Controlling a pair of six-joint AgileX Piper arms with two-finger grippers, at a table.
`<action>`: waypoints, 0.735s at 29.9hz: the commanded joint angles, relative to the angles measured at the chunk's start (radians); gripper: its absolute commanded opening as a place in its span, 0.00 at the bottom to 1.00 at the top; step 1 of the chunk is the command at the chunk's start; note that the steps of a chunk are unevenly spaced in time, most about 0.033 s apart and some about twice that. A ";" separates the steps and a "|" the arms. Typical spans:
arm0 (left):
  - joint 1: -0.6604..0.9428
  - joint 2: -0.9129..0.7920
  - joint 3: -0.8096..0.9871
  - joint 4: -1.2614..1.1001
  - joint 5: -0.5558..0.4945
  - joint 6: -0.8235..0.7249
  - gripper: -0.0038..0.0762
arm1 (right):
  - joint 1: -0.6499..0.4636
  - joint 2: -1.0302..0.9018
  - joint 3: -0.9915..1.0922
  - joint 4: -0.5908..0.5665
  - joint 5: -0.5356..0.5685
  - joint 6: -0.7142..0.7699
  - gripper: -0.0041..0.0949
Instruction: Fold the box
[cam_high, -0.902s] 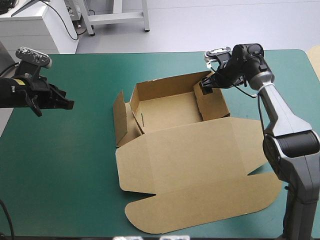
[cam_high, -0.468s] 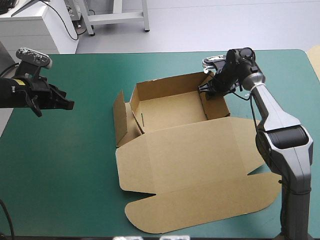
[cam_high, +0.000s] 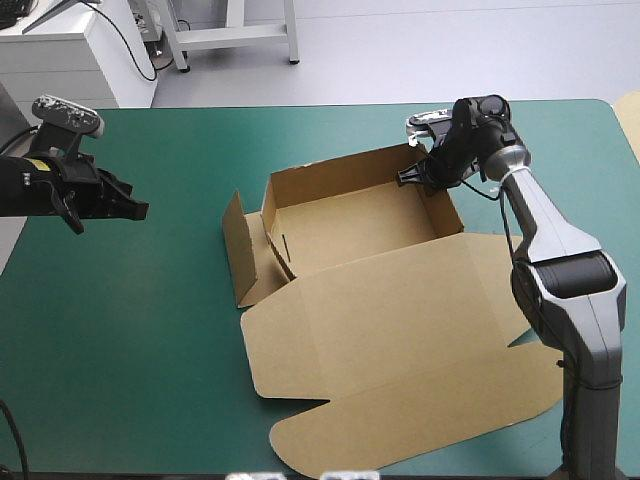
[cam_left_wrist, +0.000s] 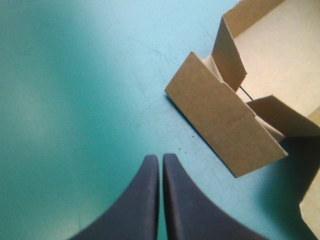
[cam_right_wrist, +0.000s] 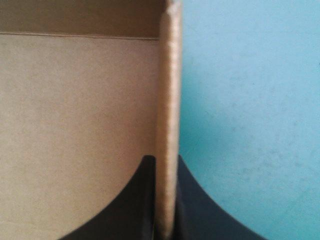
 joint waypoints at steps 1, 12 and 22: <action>0.001 -0.028 -0.030 -0.028 -0.019 -0.010 0.06 | -0.001 -0.110 -0.042 -0.018 -0.014 -0.008 0.02; 0.001 -0.028 -0.028 -0.026 -0.008 -0.027 0.06 | -0.051 -0.336 -0.044 -0.022 0.007 -0.012 0.02; 0.001 -0.009 -0.027 -0.028 -0.015 -0.052 0.06 | -0.123 -0.627 0.031 0.012 0.009 -0.056 0.02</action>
